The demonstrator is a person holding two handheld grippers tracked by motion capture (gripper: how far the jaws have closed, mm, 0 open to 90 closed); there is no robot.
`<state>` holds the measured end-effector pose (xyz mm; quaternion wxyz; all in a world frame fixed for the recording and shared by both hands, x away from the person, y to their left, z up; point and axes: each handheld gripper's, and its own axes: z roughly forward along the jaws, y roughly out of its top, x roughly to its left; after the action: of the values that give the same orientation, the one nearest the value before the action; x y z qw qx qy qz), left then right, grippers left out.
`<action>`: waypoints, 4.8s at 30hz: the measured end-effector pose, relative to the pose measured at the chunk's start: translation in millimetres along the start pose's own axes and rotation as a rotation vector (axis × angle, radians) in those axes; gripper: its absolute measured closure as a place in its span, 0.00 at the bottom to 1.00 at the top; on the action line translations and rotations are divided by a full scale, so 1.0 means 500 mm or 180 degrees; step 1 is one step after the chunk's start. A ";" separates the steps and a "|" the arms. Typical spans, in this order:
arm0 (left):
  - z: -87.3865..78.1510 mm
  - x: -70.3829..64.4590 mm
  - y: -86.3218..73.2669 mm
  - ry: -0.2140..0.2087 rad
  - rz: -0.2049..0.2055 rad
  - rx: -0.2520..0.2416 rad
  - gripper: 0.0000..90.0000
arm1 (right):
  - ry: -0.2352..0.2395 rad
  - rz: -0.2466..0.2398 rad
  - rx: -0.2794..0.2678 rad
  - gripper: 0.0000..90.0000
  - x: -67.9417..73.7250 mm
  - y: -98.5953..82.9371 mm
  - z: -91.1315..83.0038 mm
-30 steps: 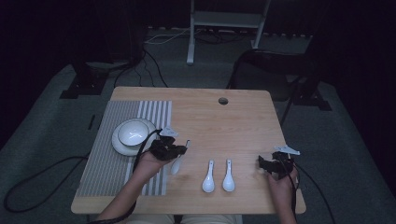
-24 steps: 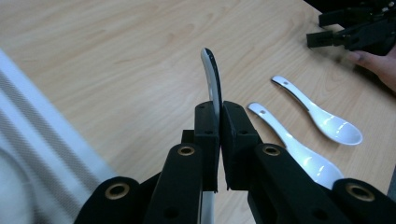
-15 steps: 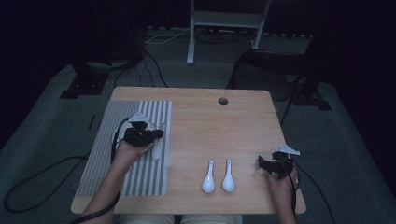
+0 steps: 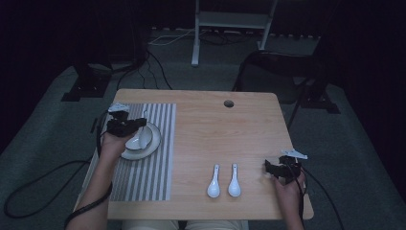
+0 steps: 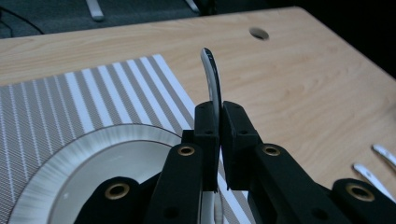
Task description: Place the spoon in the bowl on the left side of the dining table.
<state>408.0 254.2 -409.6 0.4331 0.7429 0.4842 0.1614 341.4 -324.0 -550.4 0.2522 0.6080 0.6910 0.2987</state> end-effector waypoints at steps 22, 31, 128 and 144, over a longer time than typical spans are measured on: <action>0.043 0.086 -0.070 0.0114 -0.0461 0.0081 0.95 | 0.0000 0.0001 0.0001 0.12 0.000 0.000 0.000; 0.040 0.109 -0.082 0.0342 -0.0579 0.0171 0.94 | 0.0000 0.0000 0.0000 0.12 0.000 0.000 0.000; -0.144 -0.034 -0.436 0.1023 0.0018 0.0341 0.00 | 0.0002 0.0000 0.0003 0.12 0.001 -0.001 -0.001; -0.193 -0.015 -0.483 0.1168 -0.0036 0.0264 0.00 | 0.0004 -0.0001 0.0003 0.12 0.001 -0.001 -0.001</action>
<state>200.8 332.6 -546.0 0.3074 0.7155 0.5655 0.2716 340.7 -323.7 -550.3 0.2515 0.6079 0.6913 0.2987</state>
